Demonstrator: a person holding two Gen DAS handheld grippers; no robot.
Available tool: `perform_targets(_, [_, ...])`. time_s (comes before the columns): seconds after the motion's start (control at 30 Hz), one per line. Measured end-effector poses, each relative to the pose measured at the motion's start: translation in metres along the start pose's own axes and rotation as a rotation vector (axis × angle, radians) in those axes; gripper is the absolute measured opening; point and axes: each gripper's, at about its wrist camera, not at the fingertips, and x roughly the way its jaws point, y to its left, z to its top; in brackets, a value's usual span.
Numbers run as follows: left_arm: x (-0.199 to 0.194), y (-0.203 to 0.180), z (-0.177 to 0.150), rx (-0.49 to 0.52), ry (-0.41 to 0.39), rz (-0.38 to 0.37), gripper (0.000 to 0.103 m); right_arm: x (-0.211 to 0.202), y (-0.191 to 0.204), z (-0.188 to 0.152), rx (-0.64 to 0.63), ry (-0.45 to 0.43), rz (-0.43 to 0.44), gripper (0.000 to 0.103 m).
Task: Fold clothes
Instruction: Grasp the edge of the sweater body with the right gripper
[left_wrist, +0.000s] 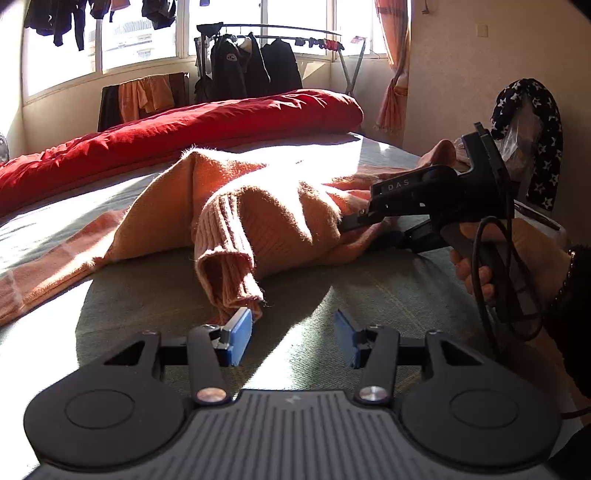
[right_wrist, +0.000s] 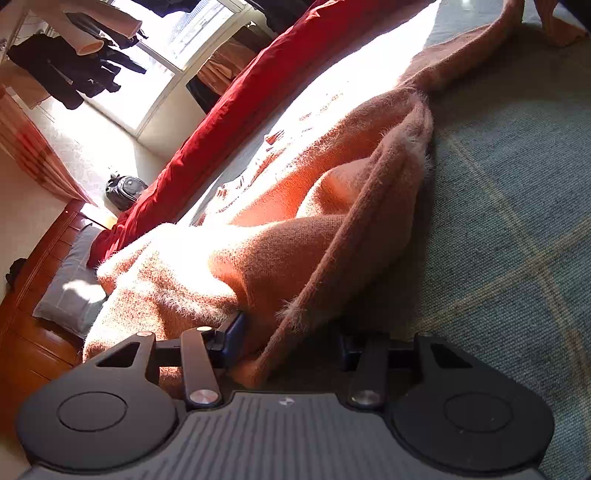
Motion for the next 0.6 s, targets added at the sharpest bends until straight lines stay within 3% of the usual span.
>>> perform_targets(0.2, [-0.003, 0.008, -0.005, -0.024, 0.001, 0.009, 0.051, -0.003, -0.002, -0.005, -0.004, -0.005, 0.014, 0.042])
perform_targets(0.27, [-0.003, 0.012, -0.006, -0.031, 0.004, 0.007, 0.051, -0.009, -0.005, -0.009, -0.01, -0.003, 0.006, 0.029])
perform_targets(0.37, [0.002, 0.014, -0.008, -0.035, 0.014, 0.016, 0.051, -0.008, -0.008, -0.01, -0.004, -0.009, -0.011, 0.018])
perform_targets(0.6, [0.001, 0.012, -0.013, -0.042, 0.019, 0.011, 0.051, 0.017, -0.001, 0.001, 0.009, -0.024, -0.028, 0.017])
